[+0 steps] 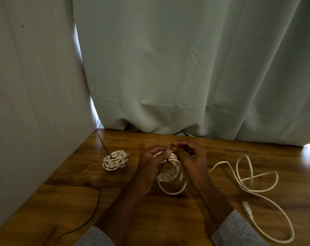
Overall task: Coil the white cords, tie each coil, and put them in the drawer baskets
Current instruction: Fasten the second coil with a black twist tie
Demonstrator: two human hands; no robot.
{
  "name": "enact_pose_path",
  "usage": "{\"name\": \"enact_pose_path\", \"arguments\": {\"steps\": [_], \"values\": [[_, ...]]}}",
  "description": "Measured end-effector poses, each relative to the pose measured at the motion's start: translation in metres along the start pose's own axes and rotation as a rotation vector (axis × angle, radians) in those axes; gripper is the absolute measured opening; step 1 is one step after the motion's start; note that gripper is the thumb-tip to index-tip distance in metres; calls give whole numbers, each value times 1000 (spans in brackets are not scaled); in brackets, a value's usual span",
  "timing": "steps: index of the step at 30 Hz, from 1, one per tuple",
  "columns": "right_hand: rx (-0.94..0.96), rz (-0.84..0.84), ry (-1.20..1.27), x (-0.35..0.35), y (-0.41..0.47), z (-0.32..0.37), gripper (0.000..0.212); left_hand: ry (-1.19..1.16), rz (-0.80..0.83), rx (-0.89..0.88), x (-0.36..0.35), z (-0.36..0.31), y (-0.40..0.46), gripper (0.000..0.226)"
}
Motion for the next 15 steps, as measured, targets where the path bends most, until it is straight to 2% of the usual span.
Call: {"name": "enact_pose_path", "arguments": {"steps": [15], "values": [[-39, 11, 46, -1, -2, 3, 28, -11, 17, 8, -1, 0, -1, 10]]}}
Point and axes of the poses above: each hand's wrist, its own y-axis towards the middle knuckle, its own x-axis out of the back of the hand, z = x × y, the point moved 6 cm from there along y, towards the middle knuckle, and after that the axes turned 11 degrees about -x, right-handed, at the moved point
